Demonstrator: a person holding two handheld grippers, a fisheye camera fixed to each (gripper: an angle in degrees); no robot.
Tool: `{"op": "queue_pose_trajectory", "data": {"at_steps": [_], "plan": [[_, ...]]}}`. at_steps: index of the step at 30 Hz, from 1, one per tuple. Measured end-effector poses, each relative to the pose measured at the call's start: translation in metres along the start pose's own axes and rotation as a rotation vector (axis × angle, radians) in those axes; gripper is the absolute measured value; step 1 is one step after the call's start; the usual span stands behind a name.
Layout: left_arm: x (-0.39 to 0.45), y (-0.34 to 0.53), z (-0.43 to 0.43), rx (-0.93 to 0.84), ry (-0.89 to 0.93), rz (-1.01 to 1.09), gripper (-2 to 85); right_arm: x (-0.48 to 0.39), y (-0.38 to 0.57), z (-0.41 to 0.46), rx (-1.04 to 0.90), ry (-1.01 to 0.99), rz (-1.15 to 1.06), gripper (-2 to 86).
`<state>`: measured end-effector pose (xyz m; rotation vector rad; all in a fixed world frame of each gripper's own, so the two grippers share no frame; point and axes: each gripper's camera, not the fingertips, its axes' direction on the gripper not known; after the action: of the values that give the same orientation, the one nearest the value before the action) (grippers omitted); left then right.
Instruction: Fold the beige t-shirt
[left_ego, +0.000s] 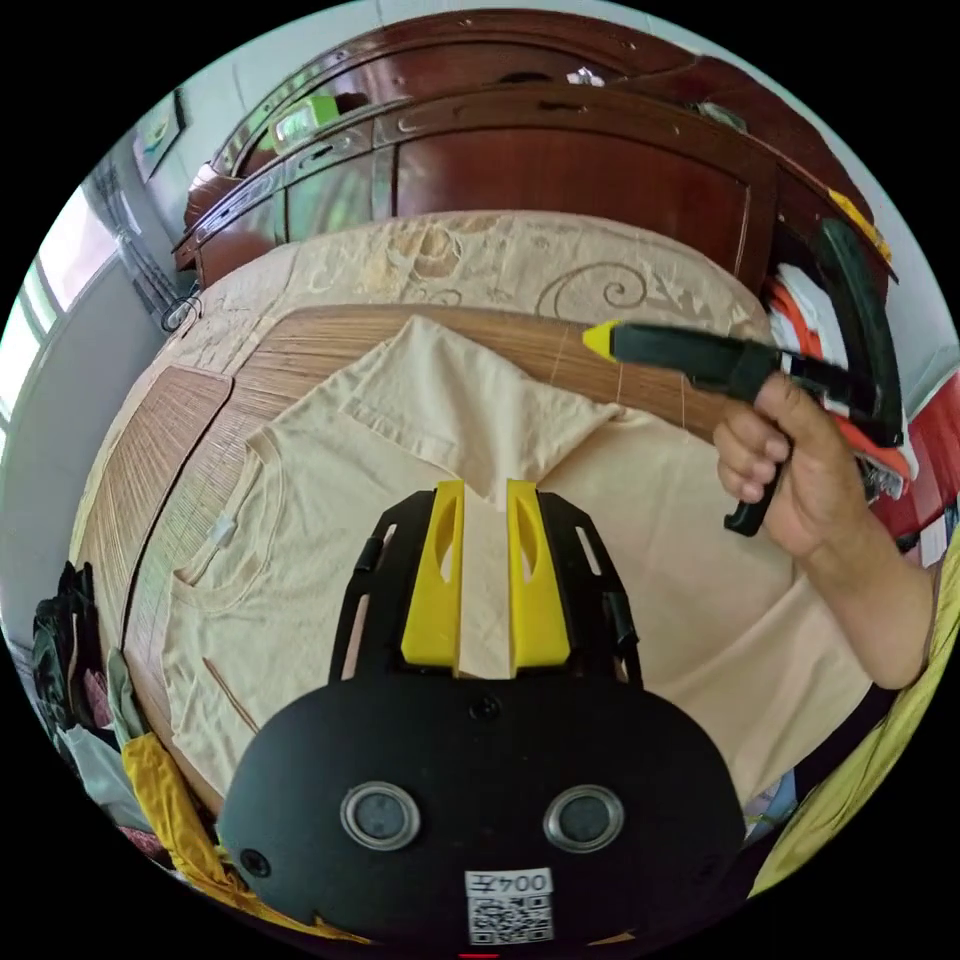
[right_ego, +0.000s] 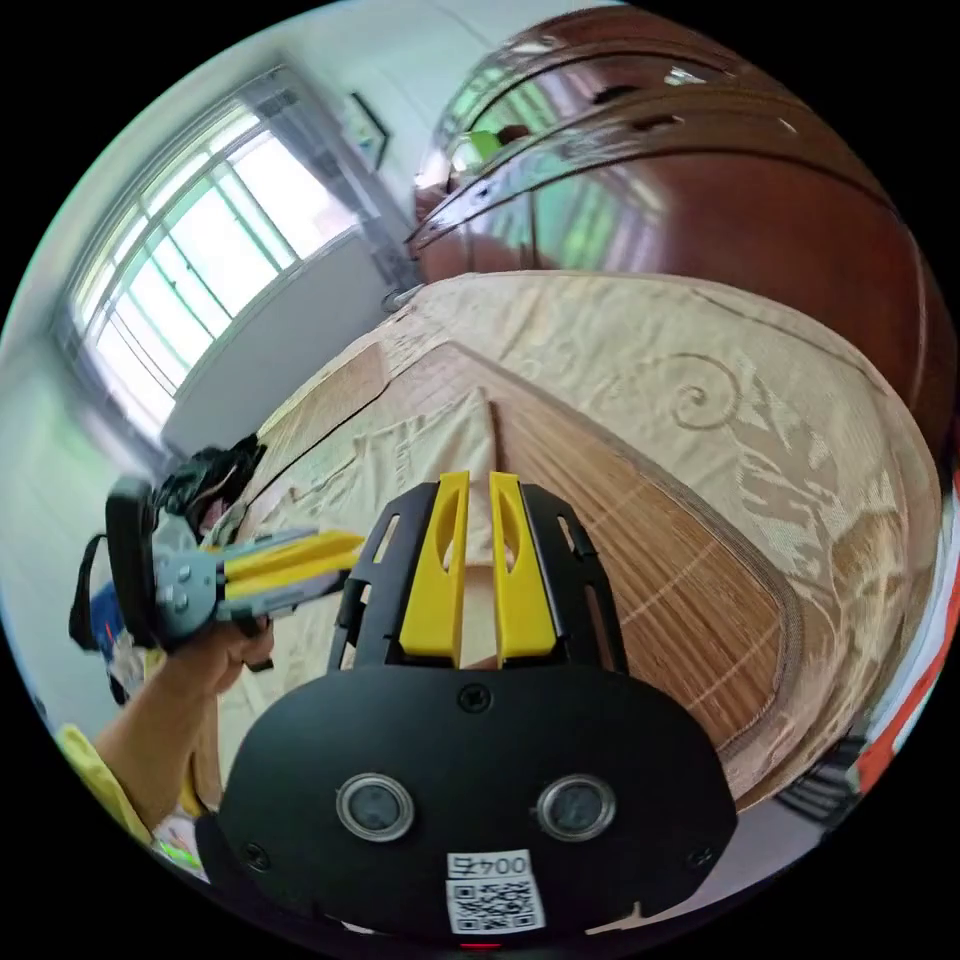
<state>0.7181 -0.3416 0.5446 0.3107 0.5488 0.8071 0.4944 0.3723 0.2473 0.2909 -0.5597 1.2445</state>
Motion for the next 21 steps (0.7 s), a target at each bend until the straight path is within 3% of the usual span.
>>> {"op": "queue_pose_trajectory", "data": {"at_steps": [4, 8, 21], "plan": [[-0.049, -0.03, 0.006, -0.014, -0.043, -0.127, 4.4, -0.038, 0.007, 0.037, -0.168, 0.074, -0.102, 5.7], [-0.117, -0.062, 0.033, -0.021, 0.031, -0.266, 5.8, -0.045, 0.014, 0.05, -0.206, 0.145, -0.083, 5.7], [-0.187, -0.098, 0.047, -0.069, 0.089, -0.236, 6.9, -0.053, 0.035, 0.073, -0.255, 0.156, -0.032, 4.2]]}}
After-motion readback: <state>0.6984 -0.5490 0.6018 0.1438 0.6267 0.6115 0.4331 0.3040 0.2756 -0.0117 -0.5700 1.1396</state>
